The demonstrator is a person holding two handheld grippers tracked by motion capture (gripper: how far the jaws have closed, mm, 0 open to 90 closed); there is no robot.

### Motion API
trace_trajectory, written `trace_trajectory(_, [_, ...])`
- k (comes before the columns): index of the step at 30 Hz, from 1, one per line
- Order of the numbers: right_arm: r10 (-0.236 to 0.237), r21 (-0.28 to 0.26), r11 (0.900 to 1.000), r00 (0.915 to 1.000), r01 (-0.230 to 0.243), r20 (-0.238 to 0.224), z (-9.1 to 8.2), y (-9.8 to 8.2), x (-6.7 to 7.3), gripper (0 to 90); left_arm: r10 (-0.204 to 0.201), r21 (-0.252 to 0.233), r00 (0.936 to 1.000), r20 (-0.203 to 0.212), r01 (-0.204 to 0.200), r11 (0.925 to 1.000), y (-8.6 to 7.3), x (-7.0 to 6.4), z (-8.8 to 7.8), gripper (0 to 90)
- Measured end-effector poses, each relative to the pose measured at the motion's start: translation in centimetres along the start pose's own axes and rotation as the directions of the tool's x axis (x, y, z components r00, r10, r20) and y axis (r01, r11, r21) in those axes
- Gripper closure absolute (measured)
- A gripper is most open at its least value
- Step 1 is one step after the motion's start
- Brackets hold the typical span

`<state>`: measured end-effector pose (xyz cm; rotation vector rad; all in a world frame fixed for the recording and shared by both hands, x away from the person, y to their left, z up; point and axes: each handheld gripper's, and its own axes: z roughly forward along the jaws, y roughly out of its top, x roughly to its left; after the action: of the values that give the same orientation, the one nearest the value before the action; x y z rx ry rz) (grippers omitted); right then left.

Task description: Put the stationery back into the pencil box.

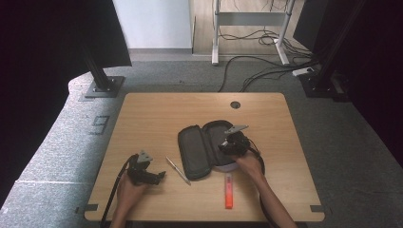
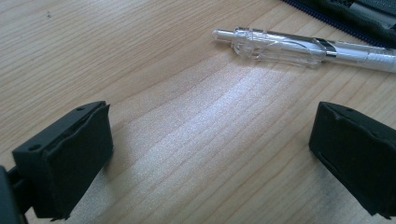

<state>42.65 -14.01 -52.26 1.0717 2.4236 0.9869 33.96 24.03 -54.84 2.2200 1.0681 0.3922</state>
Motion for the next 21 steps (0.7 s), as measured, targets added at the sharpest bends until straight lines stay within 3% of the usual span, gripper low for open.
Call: trace_trajectory(21, [-0.013, -0.036, 0.999, 0.9999, 0.013, -0.006, -2.8, 0.8, 0.5, 37.3, 0.000, 0.000, 1.0000, 0.000, 0.000, 1.0000, 0.0, 0.0, 0.0, 0.0])
